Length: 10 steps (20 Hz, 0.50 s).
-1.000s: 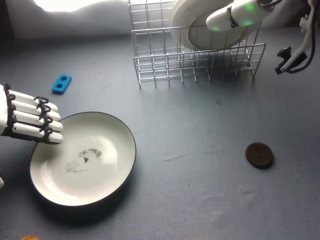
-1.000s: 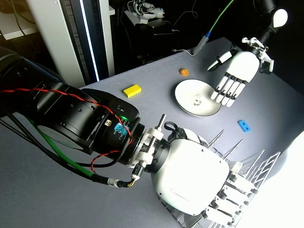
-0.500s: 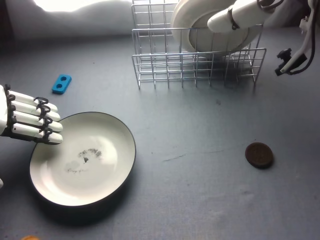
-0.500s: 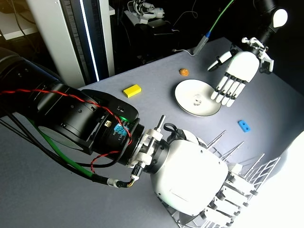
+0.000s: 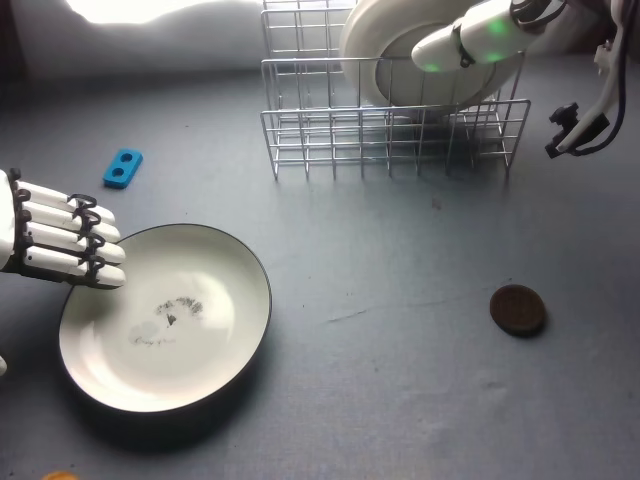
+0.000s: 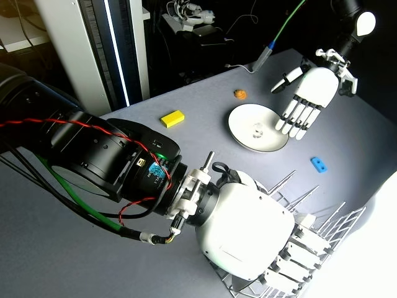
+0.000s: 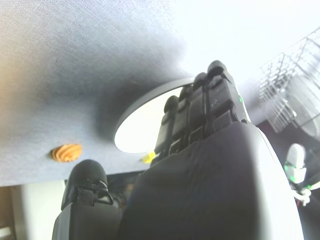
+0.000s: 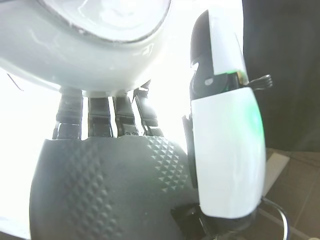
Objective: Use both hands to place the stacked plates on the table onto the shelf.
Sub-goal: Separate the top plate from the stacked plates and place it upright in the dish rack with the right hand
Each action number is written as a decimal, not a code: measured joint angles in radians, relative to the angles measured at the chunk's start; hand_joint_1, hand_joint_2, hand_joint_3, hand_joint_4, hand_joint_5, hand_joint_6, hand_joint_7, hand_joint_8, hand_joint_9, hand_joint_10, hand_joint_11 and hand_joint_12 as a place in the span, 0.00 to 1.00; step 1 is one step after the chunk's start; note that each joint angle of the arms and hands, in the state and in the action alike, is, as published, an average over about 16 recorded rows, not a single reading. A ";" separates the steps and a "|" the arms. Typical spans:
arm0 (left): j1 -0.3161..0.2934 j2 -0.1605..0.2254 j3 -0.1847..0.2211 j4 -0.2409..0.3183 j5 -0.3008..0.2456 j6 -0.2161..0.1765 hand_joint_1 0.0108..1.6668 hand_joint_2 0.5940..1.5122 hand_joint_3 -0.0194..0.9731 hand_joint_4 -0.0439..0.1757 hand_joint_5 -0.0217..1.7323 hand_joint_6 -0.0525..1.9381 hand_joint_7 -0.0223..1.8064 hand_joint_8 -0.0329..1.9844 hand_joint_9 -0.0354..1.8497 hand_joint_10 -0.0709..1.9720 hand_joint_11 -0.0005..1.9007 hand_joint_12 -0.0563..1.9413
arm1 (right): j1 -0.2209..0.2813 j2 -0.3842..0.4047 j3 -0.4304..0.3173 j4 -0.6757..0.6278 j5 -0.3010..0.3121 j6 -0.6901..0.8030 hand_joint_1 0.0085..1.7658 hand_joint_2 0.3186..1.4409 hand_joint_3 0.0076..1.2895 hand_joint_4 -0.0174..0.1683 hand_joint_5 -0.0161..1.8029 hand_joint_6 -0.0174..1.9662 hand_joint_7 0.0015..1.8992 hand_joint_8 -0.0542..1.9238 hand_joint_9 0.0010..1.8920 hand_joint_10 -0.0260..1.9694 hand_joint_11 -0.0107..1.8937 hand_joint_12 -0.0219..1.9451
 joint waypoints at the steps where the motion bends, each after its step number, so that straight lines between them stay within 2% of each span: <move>1: 0.000 0.000 0.000 0.000 0.000 0.000 0.00 0.59 0.04 0.22 0.02 0.03 0.02 0.01 0.02 0.04 0.01 0.03 | 0.000 0.000 -0.001 0.000 0.001 0.000 0.63 0.60 0.01 0.07 0.10 0.37 0.06 0.54 0.05 0.61 0.02 0.72; 10: 0.001 0.000 0.000 0.000 0.000 0.000 0.00 0.58 0.04 0.22 0.02 0.03 0.02 0.01 0.02 0.04 0.01 0.03 | -0.004 0.002 -0.006 -0.001 0.027 0.001 0.64 0.58 0.00 0.08 0.17 0.07 0.10 0.33 0.07 0.48 0.02 0.64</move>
